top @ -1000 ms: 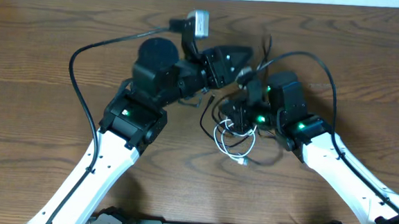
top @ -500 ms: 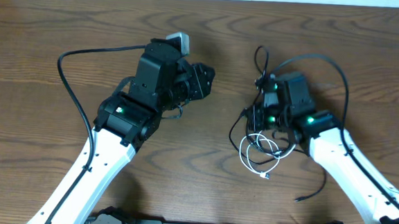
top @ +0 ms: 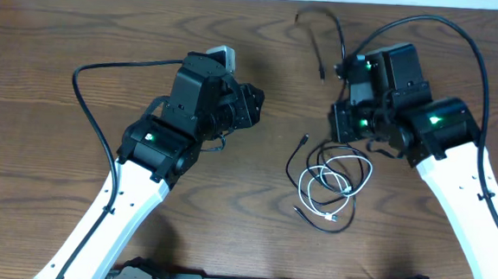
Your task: Untangle cables
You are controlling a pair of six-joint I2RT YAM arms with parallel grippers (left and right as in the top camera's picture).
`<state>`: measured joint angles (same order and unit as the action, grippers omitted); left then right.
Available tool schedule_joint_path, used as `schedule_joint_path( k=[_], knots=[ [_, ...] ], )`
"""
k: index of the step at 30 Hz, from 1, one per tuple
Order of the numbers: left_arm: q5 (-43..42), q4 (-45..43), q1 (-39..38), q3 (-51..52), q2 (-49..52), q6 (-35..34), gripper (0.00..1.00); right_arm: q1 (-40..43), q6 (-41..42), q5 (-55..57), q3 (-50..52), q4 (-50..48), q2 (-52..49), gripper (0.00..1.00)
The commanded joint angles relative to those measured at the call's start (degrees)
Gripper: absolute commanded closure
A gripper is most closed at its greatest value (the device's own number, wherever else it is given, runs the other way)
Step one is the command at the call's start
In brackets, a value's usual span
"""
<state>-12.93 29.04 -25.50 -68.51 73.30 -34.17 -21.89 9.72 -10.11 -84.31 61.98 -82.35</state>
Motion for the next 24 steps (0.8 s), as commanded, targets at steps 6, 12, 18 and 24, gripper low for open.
schedule_joint_path(
  k=[6,12,18,24],
  knots=[
    [-0.09,0.55,0.07,-0.72,-0.31,1.42,0.54,5.01,-7.41,24.52,-11.39,-4.68,0.33,0.99],
    [-0.09,0.55,0.04,-0.72,-0.31,1.42,0.54,5.2,-12.41,25.62,-21.9,-16.63,0.35,0.99],
    [-0.09,0.57,0.04,-0.72,-0.31,1.42,0.55,5.2,-14.67,25.59,-26.21,-21.84,0.37,0.99],
    [-0.09,0.55,0.04,-0.72,-0.31,1.42,0.55,5.27,-29.4,25.11,-26.12,-11.13,-1.38,0.99]
  ],
)
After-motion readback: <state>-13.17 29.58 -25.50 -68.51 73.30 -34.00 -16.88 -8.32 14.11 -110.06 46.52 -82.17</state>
